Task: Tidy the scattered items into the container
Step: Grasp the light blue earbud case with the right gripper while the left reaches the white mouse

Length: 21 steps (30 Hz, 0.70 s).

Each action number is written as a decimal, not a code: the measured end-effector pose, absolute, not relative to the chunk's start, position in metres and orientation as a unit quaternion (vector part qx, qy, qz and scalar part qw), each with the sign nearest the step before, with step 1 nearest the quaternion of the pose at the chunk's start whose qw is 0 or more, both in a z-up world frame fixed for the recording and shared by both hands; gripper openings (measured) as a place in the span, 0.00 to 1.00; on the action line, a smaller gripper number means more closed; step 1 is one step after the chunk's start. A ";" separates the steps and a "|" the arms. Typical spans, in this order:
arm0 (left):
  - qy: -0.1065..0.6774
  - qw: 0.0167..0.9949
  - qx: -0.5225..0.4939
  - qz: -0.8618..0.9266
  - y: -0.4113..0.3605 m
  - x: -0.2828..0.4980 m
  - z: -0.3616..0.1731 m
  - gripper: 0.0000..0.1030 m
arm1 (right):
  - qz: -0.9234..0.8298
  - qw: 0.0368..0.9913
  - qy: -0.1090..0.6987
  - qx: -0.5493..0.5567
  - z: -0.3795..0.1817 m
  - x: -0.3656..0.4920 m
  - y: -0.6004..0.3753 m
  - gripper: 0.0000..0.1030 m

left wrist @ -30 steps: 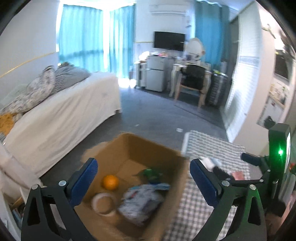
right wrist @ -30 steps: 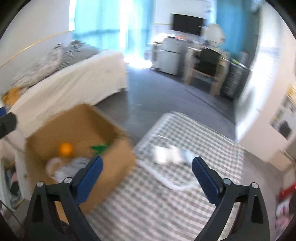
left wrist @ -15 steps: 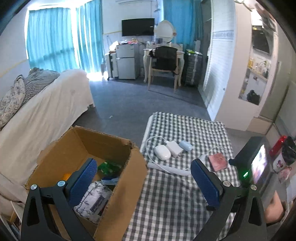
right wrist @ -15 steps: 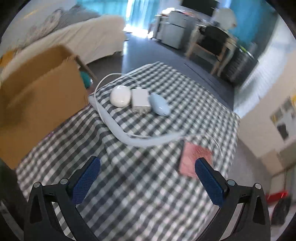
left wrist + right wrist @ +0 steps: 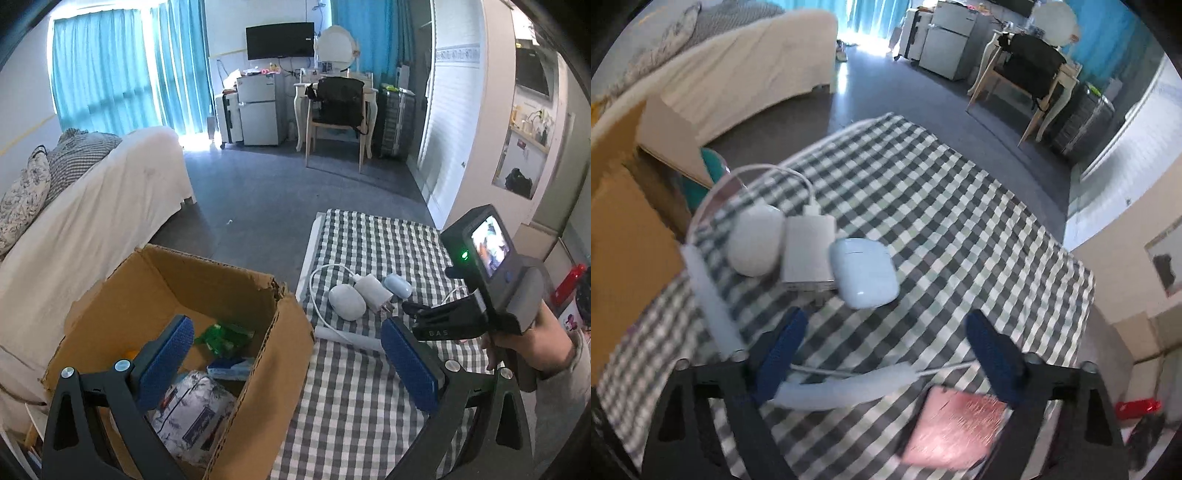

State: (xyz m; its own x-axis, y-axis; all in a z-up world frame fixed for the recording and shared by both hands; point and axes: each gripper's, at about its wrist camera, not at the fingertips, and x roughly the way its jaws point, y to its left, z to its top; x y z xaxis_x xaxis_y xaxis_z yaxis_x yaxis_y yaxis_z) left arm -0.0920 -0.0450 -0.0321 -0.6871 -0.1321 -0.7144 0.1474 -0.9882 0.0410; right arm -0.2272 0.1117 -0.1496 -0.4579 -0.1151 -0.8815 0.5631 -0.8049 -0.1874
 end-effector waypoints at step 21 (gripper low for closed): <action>0.012 0.069 0.412 -0.908 -0.048 -0.116 -0.059 1.00 | -0.769 0.252 0.305 0.501 -0.176 -0.265 0.087 0.36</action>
State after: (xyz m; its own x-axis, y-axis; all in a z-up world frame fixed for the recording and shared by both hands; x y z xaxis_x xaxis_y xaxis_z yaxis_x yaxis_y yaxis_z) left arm -0.1158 -0.0482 -0.0587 -0.6503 -0.1160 -0.7508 0.1360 -0.9901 0.0352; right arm -0.2651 0.0870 -0.1762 -0.3701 -0.0817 -0.9254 0.6939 -0.6866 -0.2169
